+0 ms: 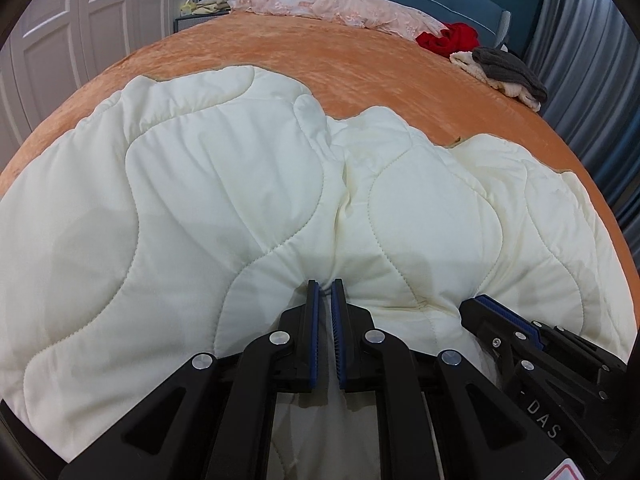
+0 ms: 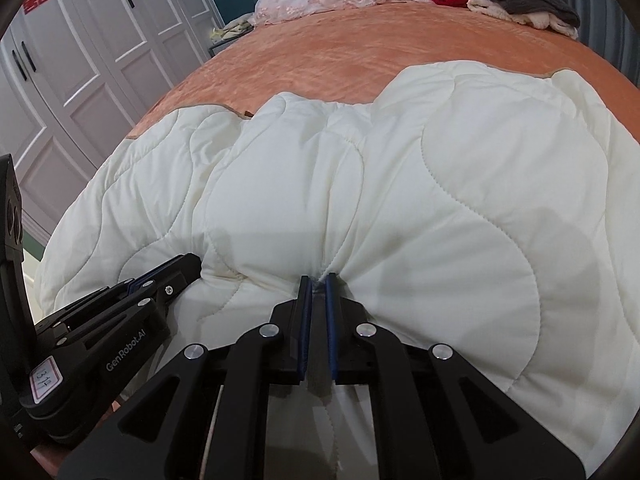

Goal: Fold large clothes

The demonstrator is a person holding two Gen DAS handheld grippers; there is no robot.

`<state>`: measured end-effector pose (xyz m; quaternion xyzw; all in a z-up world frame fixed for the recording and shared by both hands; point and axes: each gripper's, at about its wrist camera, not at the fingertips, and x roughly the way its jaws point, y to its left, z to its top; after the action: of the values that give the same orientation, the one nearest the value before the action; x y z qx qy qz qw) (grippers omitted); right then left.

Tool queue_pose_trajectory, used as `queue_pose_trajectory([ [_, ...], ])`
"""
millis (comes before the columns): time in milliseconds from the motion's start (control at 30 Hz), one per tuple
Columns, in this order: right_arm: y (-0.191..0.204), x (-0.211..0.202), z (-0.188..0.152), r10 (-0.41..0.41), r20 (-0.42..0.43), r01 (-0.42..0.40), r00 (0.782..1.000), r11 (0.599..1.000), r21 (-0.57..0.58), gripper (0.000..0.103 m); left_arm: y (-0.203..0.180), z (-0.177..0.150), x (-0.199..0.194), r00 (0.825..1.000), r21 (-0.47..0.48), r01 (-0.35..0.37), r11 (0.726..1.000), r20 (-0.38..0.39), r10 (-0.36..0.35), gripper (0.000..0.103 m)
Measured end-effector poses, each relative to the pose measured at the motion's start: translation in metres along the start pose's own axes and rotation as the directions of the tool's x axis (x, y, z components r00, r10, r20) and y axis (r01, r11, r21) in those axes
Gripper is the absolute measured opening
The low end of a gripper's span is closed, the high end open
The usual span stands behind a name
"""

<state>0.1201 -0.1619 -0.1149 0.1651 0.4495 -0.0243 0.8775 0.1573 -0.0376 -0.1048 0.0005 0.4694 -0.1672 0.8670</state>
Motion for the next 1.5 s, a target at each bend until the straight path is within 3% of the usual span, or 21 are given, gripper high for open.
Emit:
queue_pose_trajectory([
  [133, 0.004, -0.017, 0.006, -0.002, -0.029, 0.003, 1.0, 1.0, 0.03, 0.007, 0.009, 0.006, -0.013, 0.998, -0.022, 0.046, 0.999, -0.034, -0.047, 0.01],
  [300, 0.019, -0.05, 0.011, 0.003, -0.021, -0.003, 1.0, 1.0, 0.008, 0.012, 0.051, 0.0, -0.056, 0.99, -0.188, 0.131, 0.973, -0.027, -0.138, 0.01],
  [400, 0.025, -0.056, 0.014, 0.014, -0.038, -0.013, 0.999, 1.0, 0.019, 0.012, 0.088, -0.012, -0.082, 0.99, -0.3, 0.138, 0.944, 0.003, -0.143, 0.01],
  [500, 0.031, -0.053, 0.015, 0.051, -0.062, -0.048, 0.997, 0.998, 0.048, 0.012, 0.131, -0.029, -0.099, 0.988, -0.449, 0.142, 0.882, 0.003, -0.157, 0.012],
  [567, 0.039, -0.047, 0.015, 0.047, -0.08, -0.044, 0.996, 0.998, 0.038, 0.012, 0.146, -0.035, -0.105, 0.986, -0.507, 0.152, 0.848, 0.013, -0.169, 0.024],
  [633, 0.046, -0.037, 0.015, 0.052, -0.111, -0.049, 0.992, 0.998, 0.029, 0.012, 0.157, -0.041, -0.11, 0.986, -0.546, 0.153, 0.824, 0.031, -0.163, 0.048],
  [667, 0.048, -0.031, 0.014, 0.048, -0.13, -0.045, 0.99, 0.999, 0.027, 0.013, 0.158, -0.042, -0.11, 0.988, -0.547, 0.141, 0.825, 0.028, -0.15, 0.053],
  [733, 0.051, -0.022, 0.013, 0.027, -0.15, -0.023, 0.988, 0.999, 0.024, 0.014, 0.156, -0.041, -0.108, 0.995, -0.55, 0.084, 0.831, -0.003, -0.102, 0.074],
  [833, 0.051, -0.013, 0.011, 0.005, -0.165, -0.002, 0.986, 1.0, 0.017, 0.014, 0.161, -0.044, -0.1, 0.995, -0.596, 0.054, 0.801, -0.04, -0.096, 0.075],
  [933, 0.051, -0.008, 0.01, -0.005, -0.176, 0.007, 0.984, 1.0, 0.011, 0.014, 0.176, -0.053, -0.083, 0.983, -0.681, 0.09, 0.727, -0.057, -0.175, 0.075],
  [1000, 0.052, -0.005, 0.01, -0.015, -0.181, 0.016, 0.983, 1.0, 0.0, 0.014, 0.182, -0.052, -0.078, 0.98, -0.7, 0.115, 0.705, -0.038, -0.197, 0.077],
  [1167, 0.057, 0.001, 0.01, -0.039, -0.19, 0.038, 0.981, 0.999, -0.01, 0.014, 0.18, -0.038, -0.068, 0.974, -0.688, 0.164, 0.707, -0.002, -0.227, 0.077],
  [1200, 0.057, 0.001, 0.01, -0.042, -0.19, 0.04, 0.981, 0.999, -0.01, 0.014, 0.178, -0.034, -0.068, 0.973, -0.68, 0.174, 0.712, 0.006, -0.232, 0.073],
  [1267, 0.058, 0.002, 0.011, -0.045, -0.19, 0.044, 0.981, 0.999, -0.012, 0.014, 0.17, -0.025, -0.072, 0.974, -0.649, 0.182, 0.739, 0.014, -0.228, 0.059],
  [1333, 0.058, 0.002, 0.01, -0.046, -0.189, 0.045, 0.981, 0.999, -0.011, 0.014, 0.162, -0.018, -0.083, 0.976, -0.605, 0.191, 0.773, 0.031, -0.218, 0.037],
  [1400, 0.057, 0.002, 0.01, -0.041, -0.189, 0.041, 0.981, 0.999, -0.008, 0.014, 0.152, -0.009, -0.104, 0.974, -0.535, 0.218, 0.816, 0.071, -0.213, 0.023],
  [1500, 0.057, -0.01, 0.012, -0.021, -0.181, 0.022, 0.983, 1.0, 0.001, 0.014, 0.135, 0.001, -0.132, 0.965, -0.458, 0.261, 0.85, 0.122, -0.23, 0.017],
])
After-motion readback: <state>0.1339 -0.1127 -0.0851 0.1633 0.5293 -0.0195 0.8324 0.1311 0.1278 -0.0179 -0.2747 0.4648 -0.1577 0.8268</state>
